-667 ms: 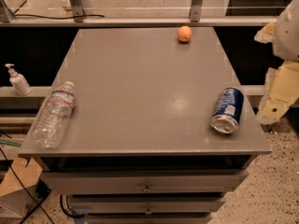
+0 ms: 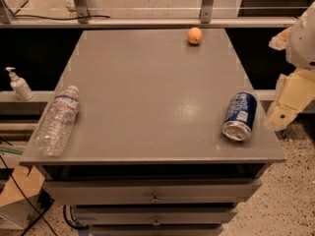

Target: Pick pepsi can

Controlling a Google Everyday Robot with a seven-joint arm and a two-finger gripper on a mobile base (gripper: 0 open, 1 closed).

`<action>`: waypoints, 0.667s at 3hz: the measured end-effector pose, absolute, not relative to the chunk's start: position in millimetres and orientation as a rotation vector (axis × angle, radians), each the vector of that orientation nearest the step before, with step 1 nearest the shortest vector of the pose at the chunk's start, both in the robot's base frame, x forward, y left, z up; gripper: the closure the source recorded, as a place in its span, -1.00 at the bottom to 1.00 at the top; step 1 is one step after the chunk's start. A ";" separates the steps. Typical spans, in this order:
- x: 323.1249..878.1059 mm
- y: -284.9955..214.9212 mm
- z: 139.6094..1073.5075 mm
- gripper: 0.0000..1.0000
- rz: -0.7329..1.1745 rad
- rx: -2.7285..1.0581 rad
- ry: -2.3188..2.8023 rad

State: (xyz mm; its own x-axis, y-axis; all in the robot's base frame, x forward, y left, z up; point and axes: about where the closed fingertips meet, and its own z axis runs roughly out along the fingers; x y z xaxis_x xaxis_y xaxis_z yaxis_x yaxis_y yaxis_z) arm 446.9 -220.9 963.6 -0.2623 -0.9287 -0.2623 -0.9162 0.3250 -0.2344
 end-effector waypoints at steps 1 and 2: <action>454.6 -223.8 940.6 -1.00 0.021 -1.564 2.293; 467.8 -225.4 914.9 -1.00 0.089 -1.503 2.327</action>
Offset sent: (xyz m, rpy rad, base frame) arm 0.0375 -0.0088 -0.0784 0.1638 0.0906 -0.1469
